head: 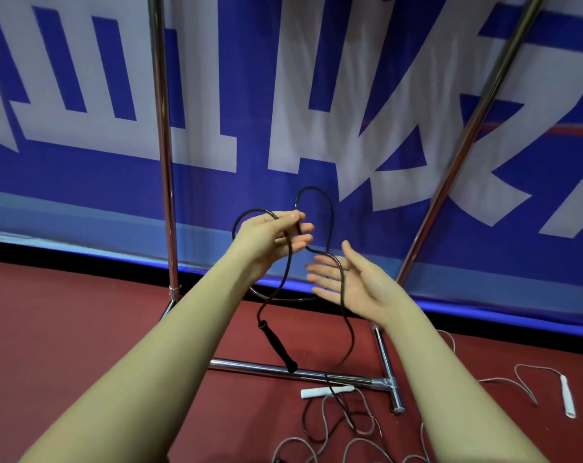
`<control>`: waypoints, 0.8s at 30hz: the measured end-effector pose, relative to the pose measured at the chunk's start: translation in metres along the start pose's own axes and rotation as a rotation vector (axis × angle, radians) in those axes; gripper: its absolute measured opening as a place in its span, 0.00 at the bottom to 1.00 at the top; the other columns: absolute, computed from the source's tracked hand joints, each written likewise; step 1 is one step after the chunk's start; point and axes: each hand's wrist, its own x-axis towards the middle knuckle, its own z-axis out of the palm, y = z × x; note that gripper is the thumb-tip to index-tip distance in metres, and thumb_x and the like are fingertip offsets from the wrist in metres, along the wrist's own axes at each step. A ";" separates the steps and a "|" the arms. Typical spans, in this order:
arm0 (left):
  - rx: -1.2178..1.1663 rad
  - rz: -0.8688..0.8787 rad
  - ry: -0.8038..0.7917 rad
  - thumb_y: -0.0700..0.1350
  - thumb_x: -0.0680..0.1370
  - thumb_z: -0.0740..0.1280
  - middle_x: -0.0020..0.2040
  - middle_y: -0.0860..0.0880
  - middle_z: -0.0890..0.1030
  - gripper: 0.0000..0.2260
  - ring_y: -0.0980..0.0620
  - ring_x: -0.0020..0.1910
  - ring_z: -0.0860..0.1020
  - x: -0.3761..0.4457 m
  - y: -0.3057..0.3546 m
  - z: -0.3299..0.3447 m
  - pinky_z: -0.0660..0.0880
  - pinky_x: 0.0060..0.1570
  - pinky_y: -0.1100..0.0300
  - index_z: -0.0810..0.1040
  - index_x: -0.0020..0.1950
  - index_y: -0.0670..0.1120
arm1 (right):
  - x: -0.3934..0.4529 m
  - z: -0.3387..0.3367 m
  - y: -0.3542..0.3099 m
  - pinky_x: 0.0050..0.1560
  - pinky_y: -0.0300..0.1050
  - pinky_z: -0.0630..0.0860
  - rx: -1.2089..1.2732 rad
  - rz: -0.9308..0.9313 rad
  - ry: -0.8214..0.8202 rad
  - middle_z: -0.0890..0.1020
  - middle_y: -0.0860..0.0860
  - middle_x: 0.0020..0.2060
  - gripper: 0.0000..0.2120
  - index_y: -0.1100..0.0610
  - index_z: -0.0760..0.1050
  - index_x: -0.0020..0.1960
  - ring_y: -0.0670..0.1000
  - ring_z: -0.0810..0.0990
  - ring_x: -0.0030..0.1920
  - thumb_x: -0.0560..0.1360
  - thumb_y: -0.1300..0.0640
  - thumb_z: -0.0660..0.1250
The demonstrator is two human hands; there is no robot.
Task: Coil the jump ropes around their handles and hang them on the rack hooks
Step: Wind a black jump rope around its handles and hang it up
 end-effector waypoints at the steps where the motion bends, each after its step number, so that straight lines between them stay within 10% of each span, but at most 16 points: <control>1: -0.019 -0.003 0.033 0.40 0.81 0.64 0.37 0.45 0.84 0.06 0.52 0.34 0.83 0.001 -0.002 -0.001 0.80 0.37 0.64 0.78 0.46 0.41 | -0.002 0.001 0.000 0.50 0.49 0.80 0.020 0.032 -0.029 0.84 0.57 0.45 0.20 0.62 0.78 0.53 0.54 0.84 0.44 0.80 0.47 0.58; 7: -0.010 -0.197 0.067 0.43 0.82 0.61 0.44 0.41 0.80 0.09 0.50 0.31 0.83 0.007 -0.017 -0.013 0.80 0.31 0.61 0.75 0.46 0.39 | -0.003 0.006 -0.008 0.24 0.35 0.66 0.297 -0.101 -0.018 0.69 0.48 0.26 0.07 0.61 0.74 0.47 0.44 0.65 0.22 0.76 0.57 0.60; 24: 0.373 -0.298 -0.587 0.37 0.80 0.63 0.41 0.47 0.83 0.06 0.51 0.39 0.80 -0.015 -0.034 0.013 0.78 0.43 0.60 0.80 0.50 0.42 | -0.006 0.002 -0.030 0.38 0.46 0.81 0.799 -0.480 -0.007 0.76 0.53 0.32 0.11 0.61 0.71 0.43 0.48 0.78 0.31 0.82 0.60 0.55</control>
